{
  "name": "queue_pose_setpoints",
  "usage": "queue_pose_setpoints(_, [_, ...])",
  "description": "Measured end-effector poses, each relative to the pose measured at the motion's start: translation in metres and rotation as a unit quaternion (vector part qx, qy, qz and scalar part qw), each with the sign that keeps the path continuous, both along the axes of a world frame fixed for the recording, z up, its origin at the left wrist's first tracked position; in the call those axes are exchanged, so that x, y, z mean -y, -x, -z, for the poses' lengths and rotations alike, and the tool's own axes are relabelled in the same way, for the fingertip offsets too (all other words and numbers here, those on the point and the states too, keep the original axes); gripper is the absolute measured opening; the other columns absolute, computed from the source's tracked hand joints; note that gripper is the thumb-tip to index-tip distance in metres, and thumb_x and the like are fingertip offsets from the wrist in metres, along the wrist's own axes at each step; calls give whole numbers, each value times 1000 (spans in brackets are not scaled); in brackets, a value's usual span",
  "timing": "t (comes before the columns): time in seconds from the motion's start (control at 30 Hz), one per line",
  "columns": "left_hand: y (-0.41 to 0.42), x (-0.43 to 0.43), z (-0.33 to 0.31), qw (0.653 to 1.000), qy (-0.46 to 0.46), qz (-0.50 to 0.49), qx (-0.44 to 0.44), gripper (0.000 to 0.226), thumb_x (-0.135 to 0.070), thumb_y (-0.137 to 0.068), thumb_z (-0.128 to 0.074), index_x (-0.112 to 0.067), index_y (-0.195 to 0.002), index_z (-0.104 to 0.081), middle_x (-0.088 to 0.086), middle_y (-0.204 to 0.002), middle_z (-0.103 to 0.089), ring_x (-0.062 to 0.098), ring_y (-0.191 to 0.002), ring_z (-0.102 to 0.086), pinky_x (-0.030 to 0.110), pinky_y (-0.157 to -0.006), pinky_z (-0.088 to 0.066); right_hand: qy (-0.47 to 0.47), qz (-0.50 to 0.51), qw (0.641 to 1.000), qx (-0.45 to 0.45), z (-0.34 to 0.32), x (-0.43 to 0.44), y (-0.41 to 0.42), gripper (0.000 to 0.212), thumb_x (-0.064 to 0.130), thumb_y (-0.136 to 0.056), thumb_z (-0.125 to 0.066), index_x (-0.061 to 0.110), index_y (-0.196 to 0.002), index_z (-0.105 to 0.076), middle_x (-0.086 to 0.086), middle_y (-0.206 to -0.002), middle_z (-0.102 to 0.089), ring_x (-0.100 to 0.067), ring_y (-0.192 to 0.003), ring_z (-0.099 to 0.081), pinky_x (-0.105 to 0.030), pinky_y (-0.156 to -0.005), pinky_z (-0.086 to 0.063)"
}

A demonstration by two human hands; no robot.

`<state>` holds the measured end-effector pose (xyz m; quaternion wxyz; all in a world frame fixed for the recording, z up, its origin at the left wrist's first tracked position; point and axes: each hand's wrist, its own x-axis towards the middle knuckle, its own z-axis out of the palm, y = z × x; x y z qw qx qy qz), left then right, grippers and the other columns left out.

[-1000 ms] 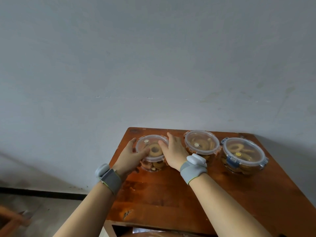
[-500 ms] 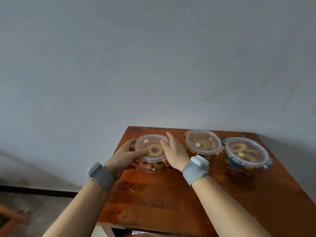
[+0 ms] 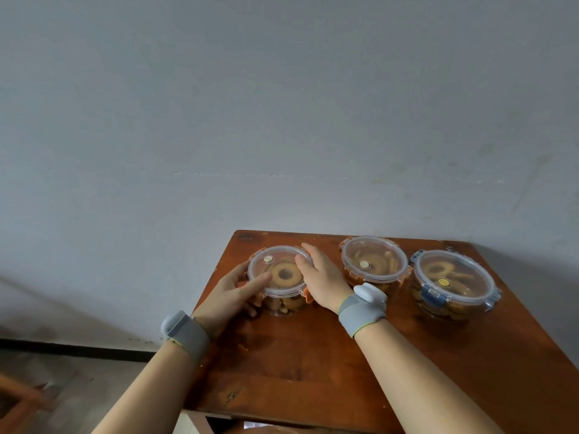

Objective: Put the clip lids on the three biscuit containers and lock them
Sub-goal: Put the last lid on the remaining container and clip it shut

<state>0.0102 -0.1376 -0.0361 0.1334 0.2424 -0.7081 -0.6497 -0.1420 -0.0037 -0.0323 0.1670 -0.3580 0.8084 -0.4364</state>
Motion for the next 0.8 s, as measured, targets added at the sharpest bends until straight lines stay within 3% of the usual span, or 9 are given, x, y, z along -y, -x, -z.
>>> queue_pose_setpoints(0.1, [-12,1,4,999,6,43,-25,85,-47,-63,-85,-33,-139,-50,6,-121,-69,20,-84,-67,31,-71,-57,13,-21,999,41,0,-2,2,50,41,-103,-35,26,-151,-30,0,-157,-33,-21,-142,-32,-34,-114,-27])
queue_pose_setpoints(0.2, [-20,8,12,995,-58,70,-43,105,-27,-56,-96,-30,-146,-41,27,-107,-70,32,-90,-68,45,-88,-55,38,-39,994,98,-2,-6,3,49,40,-103,-38,30,-151,-32,3,-156,-33,-17,-144,-29,-26,-111,-24])
queue_pose_setpoints(0.3, [-20,8,17,999,0,44,-21,115,-29,-51,-98,-32,-148,-36,22,-92,-73,36,-86,-70,52,-93,-55,57,-39,991,118,-1,-9,4,48,40,-103,-40,32,-150,-34,4,-157,-33,-15,-144,-28,-26,-111,-23])
queue_pose_setpoints(0.4, [-19,4,17,999,39,29,-22,109,-35,-53,-96,-39,-144,-36,19,-90,-75,43,-91,-70,55,-91,-56,80,-28,988,130,3,-8,3,46,38,-103,-41,32,-149,-37,5,-155,-35,-14,-143,-30,-28,-114,-25])
queue_pose_setpoints(0.57, [-20,-1,14,995,96,17,-5,106,-28,-63,-90,-29,-150,-31,11,-86,-77,29,-84,-74,42,-87,-59,106,-16,985,138,6,-5,1,43,34,-103,-42,33,-146,-42,5,-152,-41,-14,-141,-34,-34,-117,-28])
queue_pose_setpoints(0.8, [-20,-4,11,992,125,11,7,108,-33,-62,-88,-28,-152,-28,6,-79,-76,21,-78,-74,28,-78,-59,112,-13,984,135,7,-6,-2,42,29,-104,-38,33,-146,-42,5,-152,-41,-13,-140,-34,-29,-114,-28])
